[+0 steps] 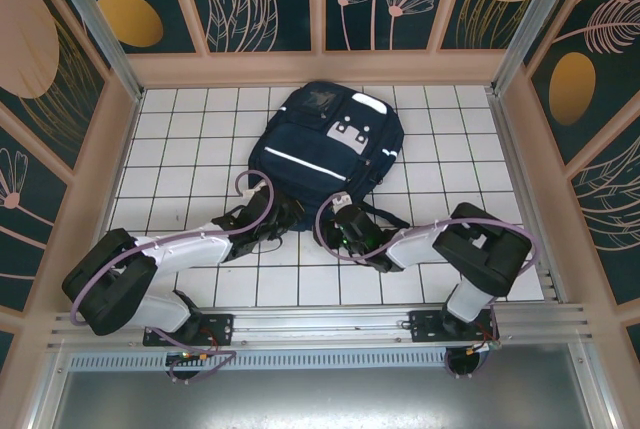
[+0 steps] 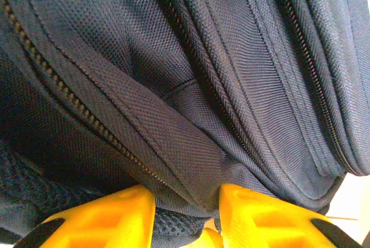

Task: Pack books, pencil case, and school supplies into a backpack

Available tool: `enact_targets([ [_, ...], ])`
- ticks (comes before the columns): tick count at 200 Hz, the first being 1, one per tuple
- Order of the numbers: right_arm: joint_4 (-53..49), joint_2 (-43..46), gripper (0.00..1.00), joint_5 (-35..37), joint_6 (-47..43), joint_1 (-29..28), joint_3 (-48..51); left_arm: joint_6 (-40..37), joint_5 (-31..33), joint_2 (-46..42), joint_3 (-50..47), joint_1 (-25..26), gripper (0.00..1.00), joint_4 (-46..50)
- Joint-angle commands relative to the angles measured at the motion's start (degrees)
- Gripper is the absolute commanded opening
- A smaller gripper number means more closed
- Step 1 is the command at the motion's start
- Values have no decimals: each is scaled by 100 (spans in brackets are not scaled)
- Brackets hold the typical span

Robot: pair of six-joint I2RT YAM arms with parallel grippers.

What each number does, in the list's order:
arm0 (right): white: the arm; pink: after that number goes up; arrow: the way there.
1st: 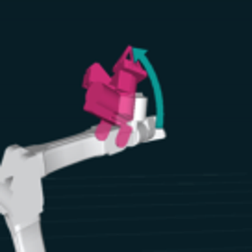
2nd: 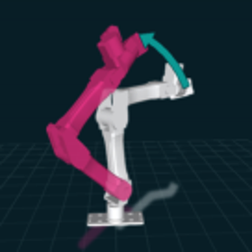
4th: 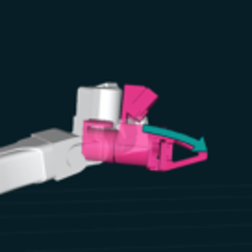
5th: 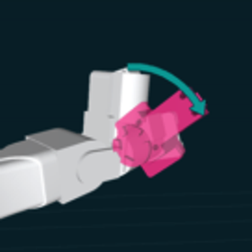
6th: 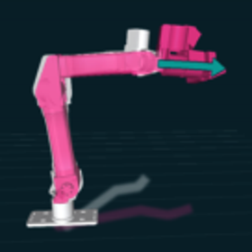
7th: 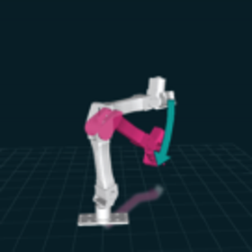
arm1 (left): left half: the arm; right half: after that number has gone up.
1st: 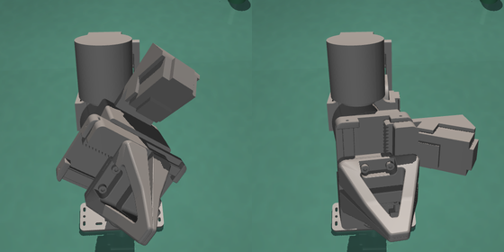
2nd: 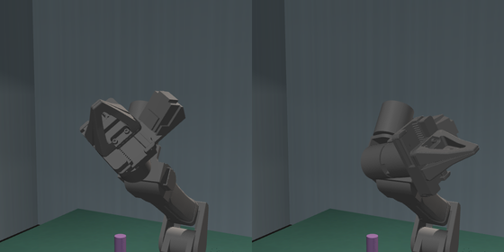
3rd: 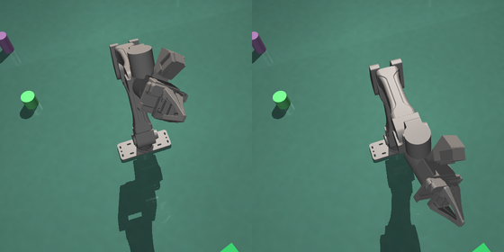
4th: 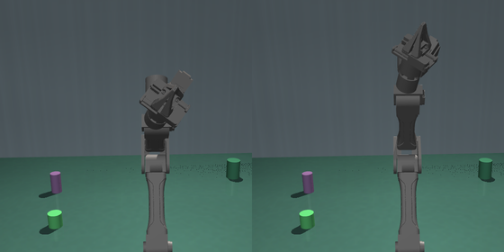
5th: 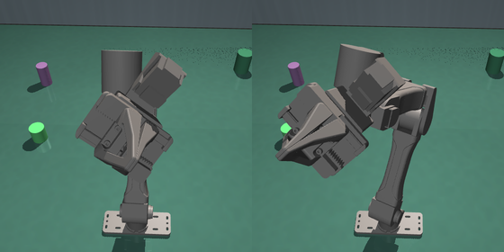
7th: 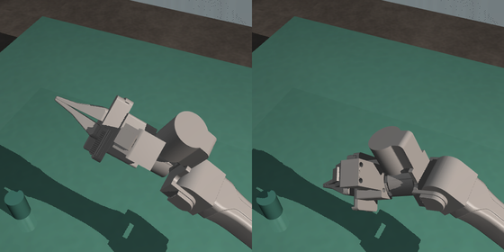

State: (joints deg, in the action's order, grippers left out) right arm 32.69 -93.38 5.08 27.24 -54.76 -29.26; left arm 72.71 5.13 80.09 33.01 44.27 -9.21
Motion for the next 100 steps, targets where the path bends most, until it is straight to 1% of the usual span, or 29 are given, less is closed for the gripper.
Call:
enact_targets([
  [1,-108,466,39,236,-214,14,55,-6,86,-62,161,9,37,31],
  [12,-103,652,40,184,-232,80,168,-18,86,-56,181,8,38,34],
  [36,-62,830,40,-19,-260,241,306,-38,75,-45,180,17,39,14],
  [100,44,147,39,-376,-447,217,-68,-33,37,-30,154,12,39,-37],
])
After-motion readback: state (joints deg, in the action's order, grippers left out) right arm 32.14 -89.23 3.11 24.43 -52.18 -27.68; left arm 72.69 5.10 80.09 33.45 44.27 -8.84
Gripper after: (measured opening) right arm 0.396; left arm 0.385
